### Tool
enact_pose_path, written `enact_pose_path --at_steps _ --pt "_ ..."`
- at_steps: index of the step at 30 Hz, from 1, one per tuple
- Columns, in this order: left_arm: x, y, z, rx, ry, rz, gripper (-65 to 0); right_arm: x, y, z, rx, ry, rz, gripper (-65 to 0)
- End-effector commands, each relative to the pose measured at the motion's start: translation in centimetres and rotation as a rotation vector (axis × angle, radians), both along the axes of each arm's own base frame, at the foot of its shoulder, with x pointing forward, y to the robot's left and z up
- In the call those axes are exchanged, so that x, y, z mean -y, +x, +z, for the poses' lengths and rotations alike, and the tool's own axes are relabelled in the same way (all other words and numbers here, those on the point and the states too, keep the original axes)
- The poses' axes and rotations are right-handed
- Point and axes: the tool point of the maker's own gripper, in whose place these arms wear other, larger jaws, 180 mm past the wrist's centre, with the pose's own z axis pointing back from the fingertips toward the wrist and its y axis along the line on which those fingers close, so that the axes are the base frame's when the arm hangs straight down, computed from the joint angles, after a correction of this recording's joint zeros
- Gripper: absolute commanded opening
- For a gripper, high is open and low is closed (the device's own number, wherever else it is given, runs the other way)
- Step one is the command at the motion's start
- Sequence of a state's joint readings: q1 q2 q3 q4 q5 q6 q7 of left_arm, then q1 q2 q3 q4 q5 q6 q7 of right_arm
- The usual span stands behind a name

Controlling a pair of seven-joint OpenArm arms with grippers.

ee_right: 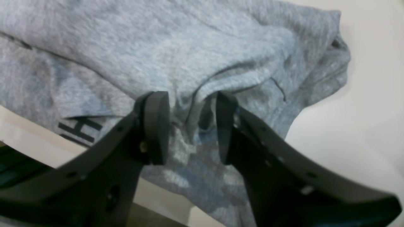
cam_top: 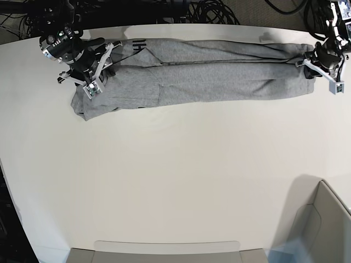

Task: Fold the T-shirt properly
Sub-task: 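Hold the strip ends with both grippers and straighten it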

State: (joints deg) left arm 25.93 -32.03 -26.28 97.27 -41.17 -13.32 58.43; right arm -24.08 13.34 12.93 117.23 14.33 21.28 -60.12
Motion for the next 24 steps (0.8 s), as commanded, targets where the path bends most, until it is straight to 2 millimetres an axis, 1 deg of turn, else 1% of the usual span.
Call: enact_pose_path --at_steps 1,4,8,12,13,15,18,19,21,22,24 --pt "-1.4 1.0 0.7 0.027 0.022 0.025 -43.7 0.1 0.5 0.7 0.031 0.0 0.008 -40.6" --pt "-3.3 0.7 -0.2 -0.013 0.023 0.055 -43.8 0.3 0.5 0.7 0.029 -0.008 0.011 -40.6" --pt "-3.1 0.5 -0.7 -0.021 -0.012 0.068 -43.6 0.7 0.5 0.7 0.027 -0.025 0.019 -40.6" --pt "-3.7 -0.9 -2.4 -0.064 -0.044 0.098 -43.6 0.8 0.5 0.7 0.029 -0.027 0.021 -40.6" --pt "-3.4 -1.1 -2.7 -0.071 -0.055 0.064 -43.6 1.0 0.5 0.7 0.029 -0.033 0.023 -40.6" --pt "-2.2 -1.0 -2.8 -0.07 -0.073 -0.04 -43.6 1.1 0.5 0.7 0.028 -0.04 0.03 -40.6" --pt "-1.7 -1.0 -3.0 -0.06 -0.118 -0.04 -43.6 1.2 0.6 0.7 0.029 -0.043 0.027 -40.6" --pt "-1.5 -1.4 -3.6 -0.072 -0.139 -0.033 -43.6 1.3 0.6 0.7 0.029 -0.044 0.028 -40.6" --pt "-0.1 -2.2 -5.7 -0.124 -0.189 -0.042 -43.6 1.3 0.6 0.7 0.029 -0.044 0.028 -40.6" --pt "0.4 -1.9 -6.3 -0.128 -0.203 -0.048 -43.7 1.3 0.6 0.7 0.029 -0.044 0.028 -40.6" --pt "1.2 -2.0 -7.7 -0.151 -0.223 -0.054 -43.7 1.3 0.6 0.7 0.029 -0.044 0.028 -40.6"
